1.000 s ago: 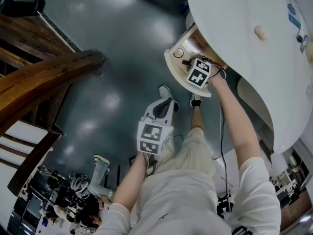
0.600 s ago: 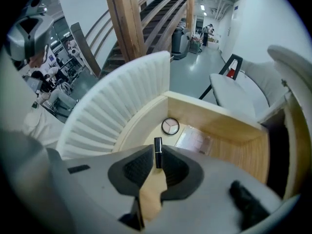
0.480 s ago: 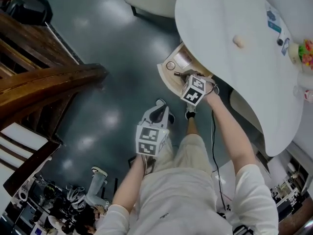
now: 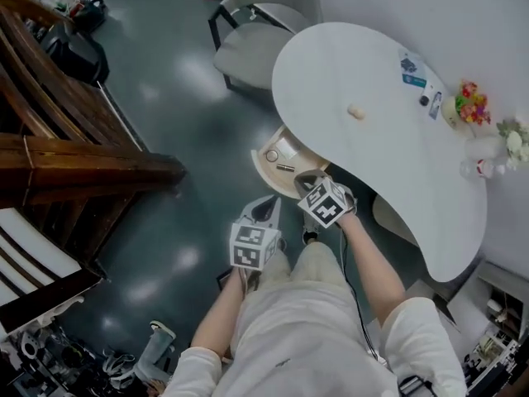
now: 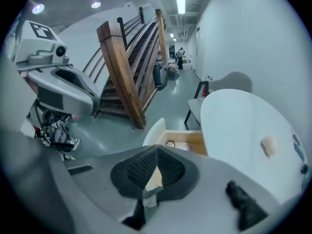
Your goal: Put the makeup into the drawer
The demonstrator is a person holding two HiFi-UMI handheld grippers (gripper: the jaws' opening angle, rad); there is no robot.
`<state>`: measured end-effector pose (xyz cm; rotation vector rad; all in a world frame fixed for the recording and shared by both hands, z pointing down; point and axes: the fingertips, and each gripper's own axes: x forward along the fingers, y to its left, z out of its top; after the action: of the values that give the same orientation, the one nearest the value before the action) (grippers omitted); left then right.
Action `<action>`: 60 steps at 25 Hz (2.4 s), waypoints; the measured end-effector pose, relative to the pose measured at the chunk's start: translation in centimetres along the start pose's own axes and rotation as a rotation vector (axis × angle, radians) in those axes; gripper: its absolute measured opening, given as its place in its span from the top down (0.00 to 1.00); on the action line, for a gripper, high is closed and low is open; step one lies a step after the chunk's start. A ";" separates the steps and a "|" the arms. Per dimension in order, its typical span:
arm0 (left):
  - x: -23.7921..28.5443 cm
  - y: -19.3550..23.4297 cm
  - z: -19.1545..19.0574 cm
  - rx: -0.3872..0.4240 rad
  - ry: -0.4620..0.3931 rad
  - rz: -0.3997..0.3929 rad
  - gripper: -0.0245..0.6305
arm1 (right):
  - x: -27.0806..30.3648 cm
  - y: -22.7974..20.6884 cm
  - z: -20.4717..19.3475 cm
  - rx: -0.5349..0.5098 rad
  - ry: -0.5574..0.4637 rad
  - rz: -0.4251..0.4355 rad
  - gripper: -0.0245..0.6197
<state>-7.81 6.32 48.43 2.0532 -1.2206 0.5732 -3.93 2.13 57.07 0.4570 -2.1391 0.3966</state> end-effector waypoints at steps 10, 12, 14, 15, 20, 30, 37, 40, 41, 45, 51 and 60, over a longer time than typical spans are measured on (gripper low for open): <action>-0.3 -6.9 3.6 0.032 -0.063 -0.030 0.95 | -11.7 -0.2 -2.3 0.066 -0.155 -0.071 0.94; 0.5 -8.1 4.1 0.032 -0.071 -0.043 0.95 | -12.8 -0.8 -3.3 0.073 -0.170 -0.082 0.94; 1.1 -9.2 4.6 0.032 -0.078 -0.045 0.95 | -13.7 -1.6 -4.6 0.100 -0.178 -0.094 0.94; 1.4 -9.6 4.8 0.031 -0.082 -0.044 0.95 | -14.1 -1.9 -5.1 0.118 -0.180 -0.096 0.94; 2.7 -11.1 5.4 0.034 -0.082 -0.040 0.95 | -15.4 -3.2 -6.5 0.147 -0.192 -0.105 0.94; 4.9 -11.6 6.0 0.045 -0.062 -0.035 0.95 | -15.1 -8.5 -8.2 0.160 -0.188 -0.156 0.94; 5.5 -10.0 6.4 0.007 -0.056 0.000 0.95 | -13.7 -13.4 -8.8 0.152 -0.136 -0.184 0.94; 5.8 -9.3 6.5 -0.013 -0.058 0.015 0.95 | -13.0 -15.3 -8.9 0.135 -0.112 -0.191 0.94; 5.9 -9.1 6.6 -0.019 -0.059 0.021 0.95 | -12.8 -15.9 -8.7 0.131 -0.109 -0.192 0.94; 6.1 -8.4 6.7 -0.035 -0.064 0.042 0.95 | -12.3 -18.0 -7.9 0.113 -0.089 -0.179 0.93; 5.5 -7.6 5.8 -0.055 -0.062 0.071 0.95 | -10.8 -20.9 -6.9 0.078 -0.062 -0.191 0.85; 4.8 -6.2 3.8 -0.103 -0.032 0.102 0.95 | -8.2 -24.6 -4.9 0.003 -0.023 -0.228 0.69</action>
<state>0.05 2.84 47.01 1.9298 -1.3514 0.5152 15.27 -15.89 55.79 0.7022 -2.0802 0.2659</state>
